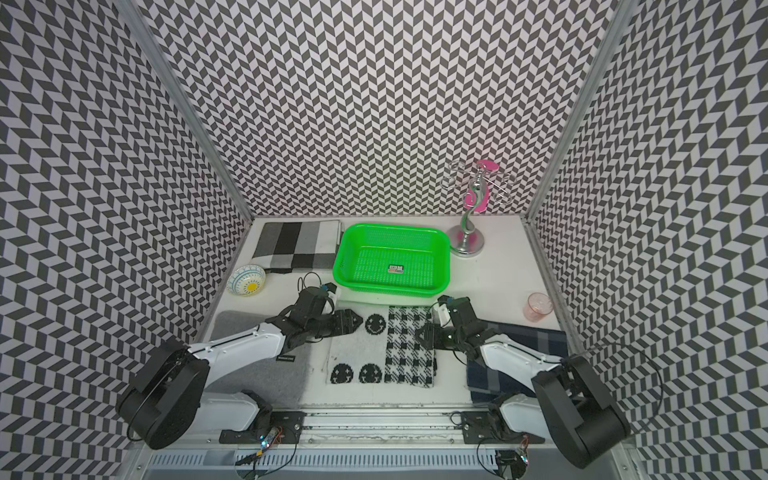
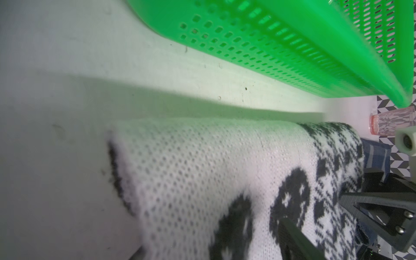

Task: Put the folded scarf in the basket
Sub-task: Move the scarf to the center of the board, then pick up the scarf at the center of the board.

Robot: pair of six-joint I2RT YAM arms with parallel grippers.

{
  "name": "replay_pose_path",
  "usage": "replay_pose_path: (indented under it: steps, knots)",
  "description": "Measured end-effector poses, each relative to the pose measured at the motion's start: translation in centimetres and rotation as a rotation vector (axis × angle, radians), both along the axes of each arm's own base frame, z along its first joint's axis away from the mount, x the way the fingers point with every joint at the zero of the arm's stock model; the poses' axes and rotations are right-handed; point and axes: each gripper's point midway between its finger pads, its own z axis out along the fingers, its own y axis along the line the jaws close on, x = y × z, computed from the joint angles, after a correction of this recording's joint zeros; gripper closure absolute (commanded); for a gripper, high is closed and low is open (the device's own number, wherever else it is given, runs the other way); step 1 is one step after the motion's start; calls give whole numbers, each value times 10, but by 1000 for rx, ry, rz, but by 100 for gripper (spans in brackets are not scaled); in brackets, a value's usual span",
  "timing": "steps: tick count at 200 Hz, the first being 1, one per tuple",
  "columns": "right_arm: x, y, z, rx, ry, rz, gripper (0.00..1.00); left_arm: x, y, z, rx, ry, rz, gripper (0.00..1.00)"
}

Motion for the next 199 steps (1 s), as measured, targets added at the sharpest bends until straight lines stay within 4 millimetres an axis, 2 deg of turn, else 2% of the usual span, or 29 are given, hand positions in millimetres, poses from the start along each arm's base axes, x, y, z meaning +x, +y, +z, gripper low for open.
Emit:
replay_pose_path:
  steps: [49,73,111,145,166,178,199]
  knots:
    - [1,-7,0,-22,7,-12,35,-15,11,-18,47,62,-11,24]
    - [1,-10,1,-29,17,-33,34,-15,10,-18,52,58,-26,24]
    - [3,2,2,31,11,5,33,-16,5,-18,30,59,-45,30]
    - [1,17,3,96,1,47,35,-19,-7,-18,-19,38,-90,31]
    - [1,30,2,125,-8,79,38,-22,-16,-19,-34,24,-122,37]
    - [2,35,1,138,-13,90,45,-22,-17,-20,-39,21,-129,44]
    - [3,41,0,153,-22,105,45,-23,-18,-22,-43,22,-136,58]
